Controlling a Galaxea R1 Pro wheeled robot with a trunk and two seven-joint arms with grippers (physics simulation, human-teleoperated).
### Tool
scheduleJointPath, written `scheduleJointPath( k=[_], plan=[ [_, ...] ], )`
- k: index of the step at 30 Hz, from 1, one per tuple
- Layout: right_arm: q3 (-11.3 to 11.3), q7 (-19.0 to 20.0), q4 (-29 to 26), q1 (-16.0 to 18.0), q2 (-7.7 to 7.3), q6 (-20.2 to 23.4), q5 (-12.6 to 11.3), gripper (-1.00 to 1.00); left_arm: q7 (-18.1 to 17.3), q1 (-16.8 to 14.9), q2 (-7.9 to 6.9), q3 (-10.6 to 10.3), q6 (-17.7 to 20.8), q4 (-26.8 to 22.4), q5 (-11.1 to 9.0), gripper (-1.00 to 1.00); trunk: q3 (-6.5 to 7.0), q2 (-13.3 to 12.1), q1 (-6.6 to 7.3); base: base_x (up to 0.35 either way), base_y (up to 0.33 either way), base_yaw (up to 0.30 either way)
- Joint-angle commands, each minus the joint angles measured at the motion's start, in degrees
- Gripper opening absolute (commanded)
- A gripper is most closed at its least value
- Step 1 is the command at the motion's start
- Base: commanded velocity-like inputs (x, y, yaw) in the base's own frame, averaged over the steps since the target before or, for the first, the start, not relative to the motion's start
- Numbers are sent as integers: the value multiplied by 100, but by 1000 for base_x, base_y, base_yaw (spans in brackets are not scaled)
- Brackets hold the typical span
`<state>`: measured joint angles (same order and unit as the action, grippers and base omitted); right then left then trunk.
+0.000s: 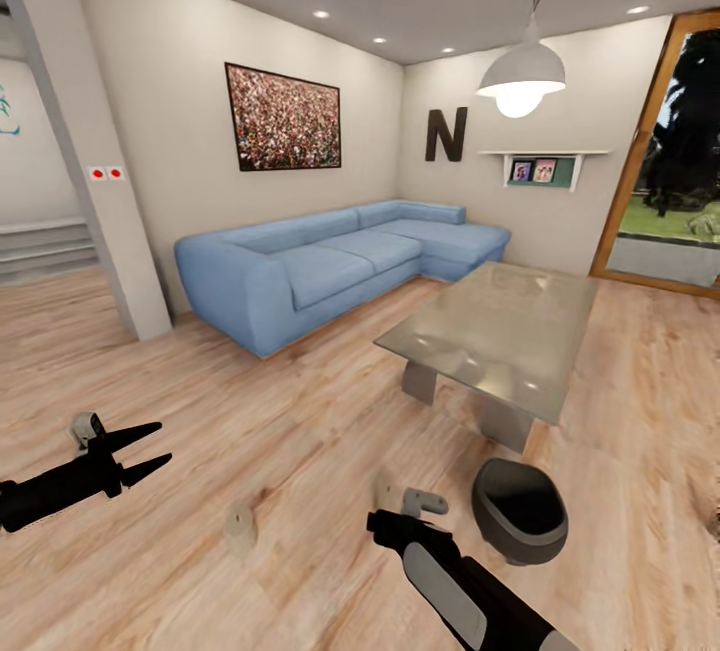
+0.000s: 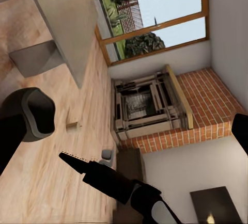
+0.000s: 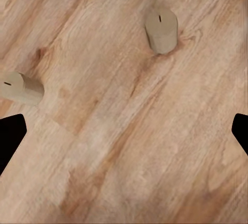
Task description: Place each of the two pumpkins and all three candles from the living room inside a cabinet in the living room (use any cabinet), then make sure every cabinet is closed, and position the cauldron so it is next to a table in the living room.
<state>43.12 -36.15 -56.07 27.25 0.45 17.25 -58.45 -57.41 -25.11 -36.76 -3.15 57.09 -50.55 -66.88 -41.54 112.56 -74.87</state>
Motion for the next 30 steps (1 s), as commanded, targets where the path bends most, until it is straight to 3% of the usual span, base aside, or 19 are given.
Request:
scheduleJointPath(
  k=[1, 9, 19, 30],
  plan=[
    [12, -36, 5, 8, 0, 16, -21, 100, -20, -3, -7, -19, 22, 7, -21, 100, -8, 3, -2, 220, 268, -280],
    [12, -23, 47, 8, -18, 15, 2, 100, -33, -3, 2, -275, 22, -64, -8, 100, -30, 3, -2, 218, 267, -277],
    [12, -23, 52, 8, -27, 15, 4, 100, -34, -3, -4, -282, 22, -68, -9, 100, -64, 3, -2, 166, 212, -273],
    [10, -23, 78, 8, -35, 15, 8, 100, -34, -3, -7, -282, 22, -61, -11, 100, -113, 3, -2, 81, 67, -231]
  ],
)
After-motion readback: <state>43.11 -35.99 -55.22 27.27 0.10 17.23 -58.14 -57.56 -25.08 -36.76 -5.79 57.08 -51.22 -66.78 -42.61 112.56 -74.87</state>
